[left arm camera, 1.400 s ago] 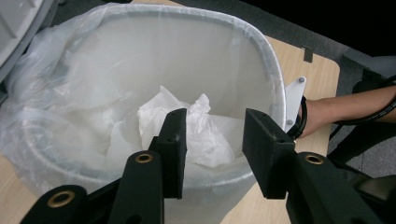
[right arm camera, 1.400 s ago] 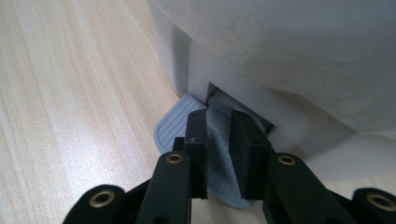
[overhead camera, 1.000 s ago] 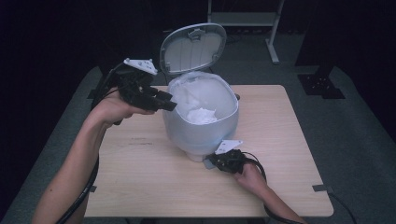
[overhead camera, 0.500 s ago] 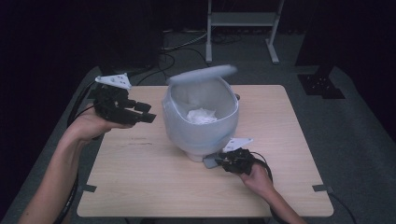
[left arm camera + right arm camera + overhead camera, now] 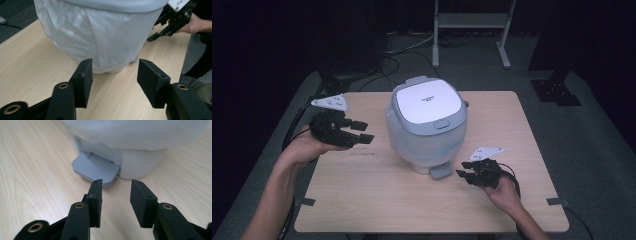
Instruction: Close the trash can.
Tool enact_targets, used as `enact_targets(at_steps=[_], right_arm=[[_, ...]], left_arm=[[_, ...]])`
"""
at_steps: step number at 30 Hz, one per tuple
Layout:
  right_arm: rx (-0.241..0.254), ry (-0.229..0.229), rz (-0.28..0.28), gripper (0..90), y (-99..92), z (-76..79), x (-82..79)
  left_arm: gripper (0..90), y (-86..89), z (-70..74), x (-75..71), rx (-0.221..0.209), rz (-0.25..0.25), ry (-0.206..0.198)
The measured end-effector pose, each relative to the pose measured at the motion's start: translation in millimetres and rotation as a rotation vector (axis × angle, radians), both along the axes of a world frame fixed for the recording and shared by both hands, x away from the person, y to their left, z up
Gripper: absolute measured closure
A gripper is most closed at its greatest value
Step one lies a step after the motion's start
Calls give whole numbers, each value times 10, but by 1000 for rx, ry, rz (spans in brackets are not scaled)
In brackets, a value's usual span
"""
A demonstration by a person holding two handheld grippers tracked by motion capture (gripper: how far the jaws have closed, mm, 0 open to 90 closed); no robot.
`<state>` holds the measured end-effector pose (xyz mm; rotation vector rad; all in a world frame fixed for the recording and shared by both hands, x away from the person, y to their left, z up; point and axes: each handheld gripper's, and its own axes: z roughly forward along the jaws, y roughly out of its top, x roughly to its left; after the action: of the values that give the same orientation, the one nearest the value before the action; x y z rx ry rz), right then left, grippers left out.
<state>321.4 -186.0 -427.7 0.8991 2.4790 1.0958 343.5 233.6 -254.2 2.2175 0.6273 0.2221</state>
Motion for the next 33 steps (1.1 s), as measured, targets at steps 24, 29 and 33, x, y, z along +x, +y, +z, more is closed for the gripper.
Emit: enact_targets(at_steps=[24,29,33], right_arm=[[31,17,-112,525,-527,23,-10],[29,17,-124,511,-595,27,-12],[28,17,-133,505,-645,25,-20]], left_arm=[[287,183,-644,-3,-42,85,46],[266,221,-762,-31,-24,98,46],[252,265,-868,-46,-11,120,53]])
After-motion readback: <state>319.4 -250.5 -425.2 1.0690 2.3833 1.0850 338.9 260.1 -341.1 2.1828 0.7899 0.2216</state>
